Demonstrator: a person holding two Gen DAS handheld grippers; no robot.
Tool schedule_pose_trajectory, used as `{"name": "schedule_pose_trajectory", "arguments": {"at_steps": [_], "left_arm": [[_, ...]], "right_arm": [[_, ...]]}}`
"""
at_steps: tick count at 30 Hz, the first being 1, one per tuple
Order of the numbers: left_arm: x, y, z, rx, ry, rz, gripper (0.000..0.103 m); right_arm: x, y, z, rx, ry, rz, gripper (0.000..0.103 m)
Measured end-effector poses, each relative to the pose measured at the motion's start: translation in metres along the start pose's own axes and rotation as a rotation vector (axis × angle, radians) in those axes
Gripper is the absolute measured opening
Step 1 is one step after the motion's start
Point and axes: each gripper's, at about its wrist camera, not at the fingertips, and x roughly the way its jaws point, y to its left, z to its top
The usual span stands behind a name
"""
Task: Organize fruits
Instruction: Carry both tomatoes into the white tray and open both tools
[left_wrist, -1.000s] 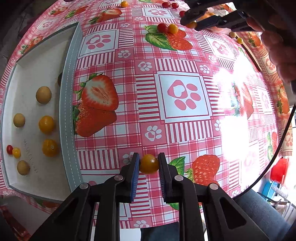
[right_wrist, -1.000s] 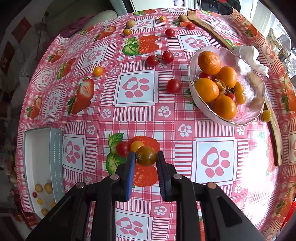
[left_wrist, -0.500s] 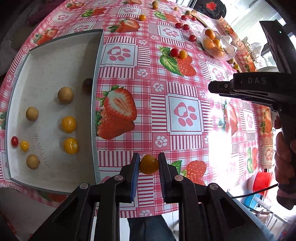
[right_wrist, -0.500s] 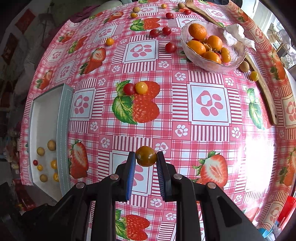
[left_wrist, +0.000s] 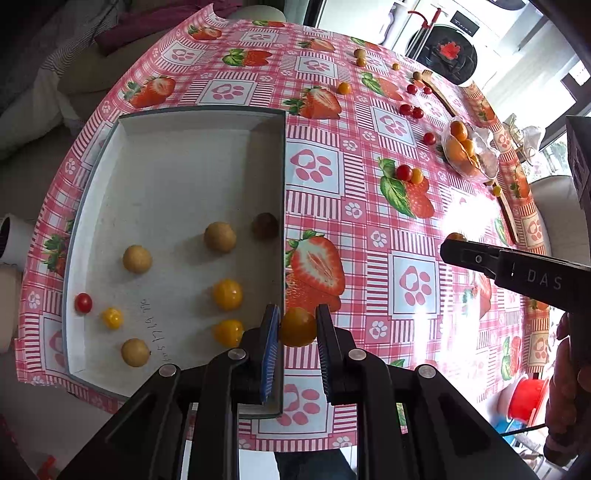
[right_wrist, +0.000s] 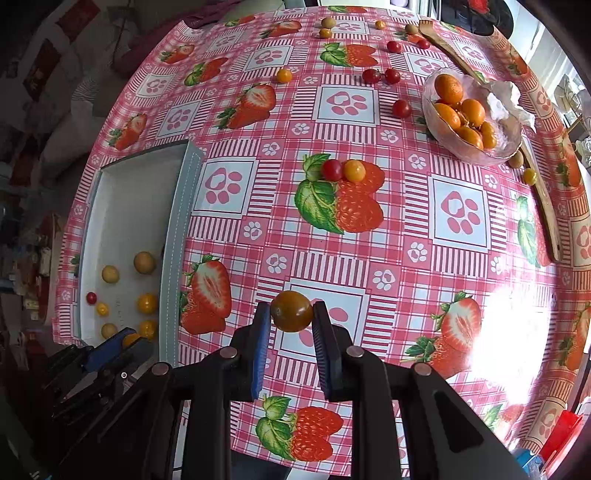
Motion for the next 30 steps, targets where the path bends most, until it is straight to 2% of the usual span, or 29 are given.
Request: {"name": "schedule_pose_trajectory", "arguments": {"at_steps": [10, 17, 22, 30], "left_arm": [[0.000, 0.078, 0.044, -0.102, -0.071, 0.142, 0.022], [0.028, 0.116, 0.073, -0.143, -0.057, 0.229, 0.022], [0.044, 0.129, 0.082, -0.145, -0.035, 0.253, 0.022], [0.058, 0.136, 0.080, -0.150, -0.001, 0.259, 0.022]], "right_arm": [[0.020, 0.071, 0.039, -0.153, 0.014, 0.057, 0.025], [0.058, 0.118, 0.071, -0.209, 0.052, 0.095, 0.025], [0.085, 0.139, 0.083, -0.233, 0.084, 0.097, 0.025], [0.115, 0.149, 0.090, -0.244, 0.122, 0.064, 0.026]]}}
